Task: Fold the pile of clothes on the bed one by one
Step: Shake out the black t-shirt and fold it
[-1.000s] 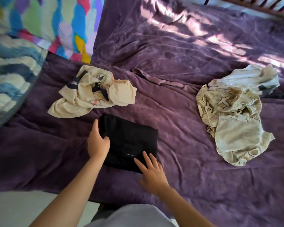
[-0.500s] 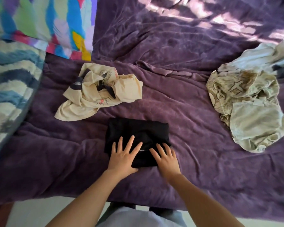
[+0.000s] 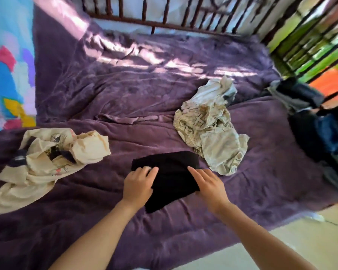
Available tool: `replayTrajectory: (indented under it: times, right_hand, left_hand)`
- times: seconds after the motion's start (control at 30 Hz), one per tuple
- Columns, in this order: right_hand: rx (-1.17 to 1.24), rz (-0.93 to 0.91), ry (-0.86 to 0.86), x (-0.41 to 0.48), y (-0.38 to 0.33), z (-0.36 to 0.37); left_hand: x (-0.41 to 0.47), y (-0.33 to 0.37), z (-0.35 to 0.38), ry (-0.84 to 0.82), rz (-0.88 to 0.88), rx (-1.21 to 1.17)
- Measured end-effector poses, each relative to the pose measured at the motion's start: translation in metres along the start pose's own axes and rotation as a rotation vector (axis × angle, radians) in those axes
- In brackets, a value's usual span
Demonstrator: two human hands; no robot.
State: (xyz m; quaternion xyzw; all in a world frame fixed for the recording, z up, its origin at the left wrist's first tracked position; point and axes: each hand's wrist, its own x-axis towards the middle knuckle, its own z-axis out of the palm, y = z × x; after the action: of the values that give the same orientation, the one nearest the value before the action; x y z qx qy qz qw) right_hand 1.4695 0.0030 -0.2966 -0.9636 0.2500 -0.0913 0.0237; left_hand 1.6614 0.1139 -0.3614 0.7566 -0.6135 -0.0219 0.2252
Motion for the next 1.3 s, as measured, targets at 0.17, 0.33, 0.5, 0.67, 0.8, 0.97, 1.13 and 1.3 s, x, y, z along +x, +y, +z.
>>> replayTrajectory:
  times: [0.17,0.33,0.5,0.67,0.8,0.97,1.13,1.3]
  right_hand:
    - [-0.154,0.117,0.160,-0.059,0.071,-0.082]
    - [-0.295,0.160,0.329,-0.126,0.142,-0.161]
    - [-0.429,0.047,0.412,-0.185,0.212,-0.226]
    - [-0.495,-0.010,0.373,-0.224,0.266,-0.262]
    - [-0.508,-0.021,0.389,-0.237,0.297,-0.266]
    - [-0.486,-0.030,0.403,-0.227,0.331,-0.258]
    - [-0.536,-0.116,0.369,-0.191,0.379,-0.259]
    - [-0.513,-0.154,0.308,-0.142,0.452,-0.255]
  left_hand:
    - [0.072,0.101,-0.010,0.147,0.297,-0.045]
    - [0.115,0.222,-0.019,0.292,0.465,-0.064]
    - [0.123,0.339,-0.008,0.345,0.414,-0.093]
    - [0.128,0.416,0.007,0.338,0.346,-0.092]
    - [0.141,0.444,0.014,0.362,0.349,-0.083]
    - [0.167,0.455,0.033,0.357,0.309,-0.059]
    - [0.213,0.457,0.063,0.390,0.234,-0.038]
    - [0.285,0.462,0.102,0.433,0.121,-0.107]
